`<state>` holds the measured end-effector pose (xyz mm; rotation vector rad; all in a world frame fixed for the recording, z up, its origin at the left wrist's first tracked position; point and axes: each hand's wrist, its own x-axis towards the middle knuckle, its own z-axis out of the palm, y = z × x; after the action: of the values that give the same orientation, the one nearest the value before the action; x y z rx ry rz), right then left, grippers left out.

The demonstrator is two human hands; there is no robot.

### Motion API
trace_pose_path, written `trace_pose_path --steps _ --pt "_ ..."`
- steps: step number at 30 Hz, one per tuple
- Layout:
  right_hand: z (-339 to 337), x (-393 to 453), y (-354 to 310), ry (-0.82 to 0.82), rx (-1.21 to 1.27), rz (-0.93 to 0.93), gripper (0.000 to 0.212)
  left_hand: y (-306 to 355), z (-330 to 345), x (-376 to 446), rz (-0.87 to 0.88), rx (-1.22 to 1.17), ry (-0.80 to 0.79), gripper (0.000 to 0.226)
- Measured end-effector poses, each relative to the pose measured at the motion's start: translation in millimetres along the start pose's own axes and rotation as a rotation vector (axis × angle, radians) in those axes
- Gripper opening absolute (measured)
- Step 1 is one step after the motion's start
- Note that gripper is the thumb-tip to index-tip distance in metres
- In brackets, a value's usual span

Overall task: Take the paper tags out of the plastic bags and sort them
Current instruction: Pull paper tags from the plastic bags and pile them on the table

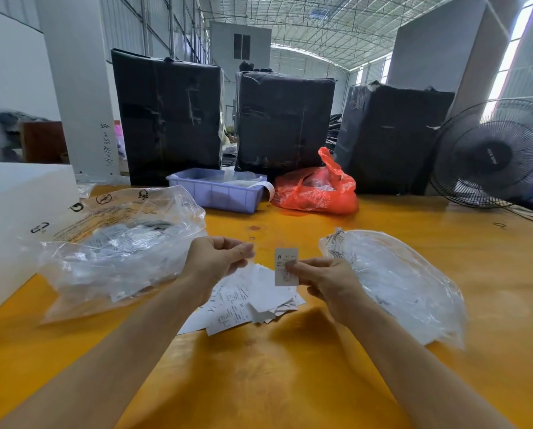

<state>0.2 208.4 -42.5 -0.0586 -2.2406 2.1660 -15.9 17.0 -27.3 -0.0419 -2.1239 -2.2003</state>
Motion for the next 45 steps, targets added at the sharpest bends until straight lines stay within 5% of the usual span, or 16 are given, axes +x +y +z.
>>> trace_pose_path --steps 5,9,13,16,22,33,45 --pt "6 -5 -7 -0.049 -0.034 -0.165 0.007 9 1 -6 -0.007 0.031 -0.211 0.031" --pt "10 -9 -9 -0.123 -0.257 -0.320 0.006 9 6 -12 0.133 0.232 -0.322 0.004" --pt "12 -8 -11 -0.163 0.001 -0.150 0.031 7 10 -10 0.099 0.013 -0.204 0.009" --pt "15 -8 -10 -0.173 0.192 -0.032 0.027 8 12 -10 0.014 -0.104 -0.179 0.023" --pt "8 -8 -25 0.074 0.409 -0.229 0.011 5 15 -11 -0.069 -0.008 -0.146 0.013" --pt "13 -9 -20 0.058 -0.014 -0.469 0.010 6 18 -13 -0.093 -0.010 -0.213 0.009" --pt "14 -10 -19 0.128 -0.066 -0.545 0.009 8 16 -13 -0.102 -0.004 -0.225 0.013"
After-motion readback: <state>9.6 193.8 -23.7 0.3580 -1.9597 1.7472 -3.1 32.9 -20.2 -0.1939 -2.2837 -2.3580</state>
